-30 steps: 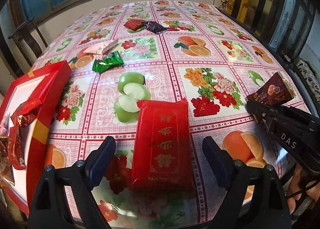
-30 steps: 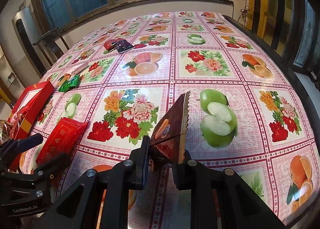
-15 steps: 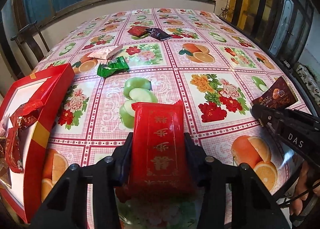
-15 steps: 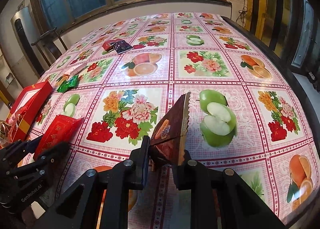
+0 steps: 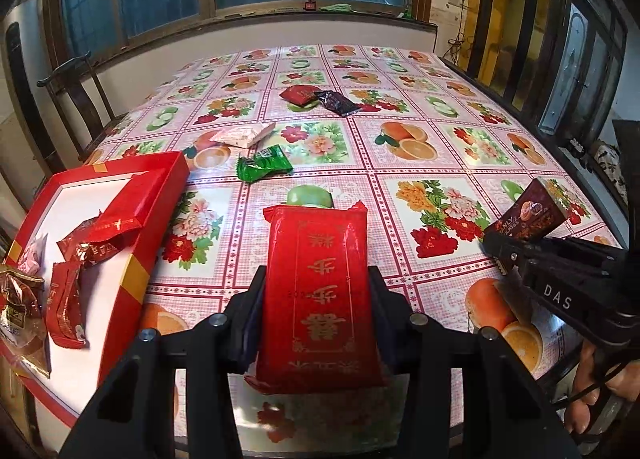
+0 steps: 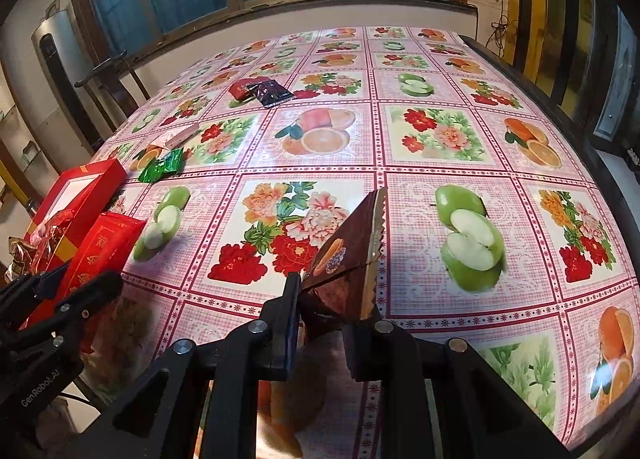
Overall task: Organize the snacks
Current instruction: 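Open the left gripper over the box to drop the red bar while the right drops the chocolate packet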
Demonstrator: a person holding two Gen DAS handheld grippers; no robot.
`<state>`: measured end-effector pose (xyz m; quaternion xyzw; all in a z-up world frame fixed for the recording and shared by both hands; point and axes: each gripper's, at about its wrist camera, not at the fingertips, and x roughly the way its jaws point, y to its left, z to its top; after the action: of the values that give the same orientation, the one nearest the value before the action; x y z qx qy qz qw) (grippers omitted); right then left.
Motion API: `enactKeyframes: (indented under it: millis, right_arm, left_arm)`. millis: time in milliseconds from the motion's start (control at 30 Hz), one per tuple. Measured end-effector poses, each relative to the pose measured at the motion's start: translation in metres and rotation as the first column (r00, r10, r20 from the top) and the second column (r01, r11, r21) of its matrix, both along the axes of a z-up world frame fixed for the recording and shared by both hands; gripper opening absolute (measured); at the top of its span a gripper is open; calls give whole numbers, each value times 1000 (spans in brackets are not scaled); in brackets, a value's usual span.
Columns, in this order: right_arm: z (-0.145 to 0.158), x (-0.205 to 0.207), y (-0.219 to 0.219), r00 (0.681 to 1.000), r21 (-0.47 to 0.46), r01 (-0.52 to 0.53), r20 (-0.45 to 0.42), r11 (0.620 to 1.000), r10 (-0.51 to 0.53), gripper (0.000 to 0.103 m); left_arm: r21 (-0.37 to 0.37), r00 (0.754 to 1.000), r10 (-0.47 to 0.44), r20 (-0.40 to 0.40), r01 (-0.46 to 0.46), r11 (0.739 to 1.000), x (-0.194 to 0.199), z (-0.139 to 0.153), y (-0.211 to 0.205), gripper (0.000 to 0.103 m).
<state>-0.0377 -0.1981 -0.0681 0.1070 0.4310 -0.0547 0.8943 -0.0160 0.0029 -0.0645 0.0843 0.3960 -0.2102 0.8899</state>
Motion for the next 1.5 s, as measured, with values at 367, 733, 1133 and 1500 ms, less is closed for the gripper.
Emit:
enactKeyframes:
  millis: [367,733,1133,1500]
  right_arm:
    - [13,21,59,990,20,-138,13,990,137,19]
    - [37,66,164,917,97,-394,115,914,383,20]
    - [36,125,248,834,139,-548,175,825,524,20]
    - [56,123,186,868,142,-469,257,872,425,67]
  left_arm:
    - [-27,991,130,43,-129,991,0,14,73,46]
    - [-27,930,357,85,-356,934,20,29,172,46]
    - [-14,860,501,96,-502,865,52,30,230,46]
    - [-35,828,552,94,-552,833,47,36,243,75]
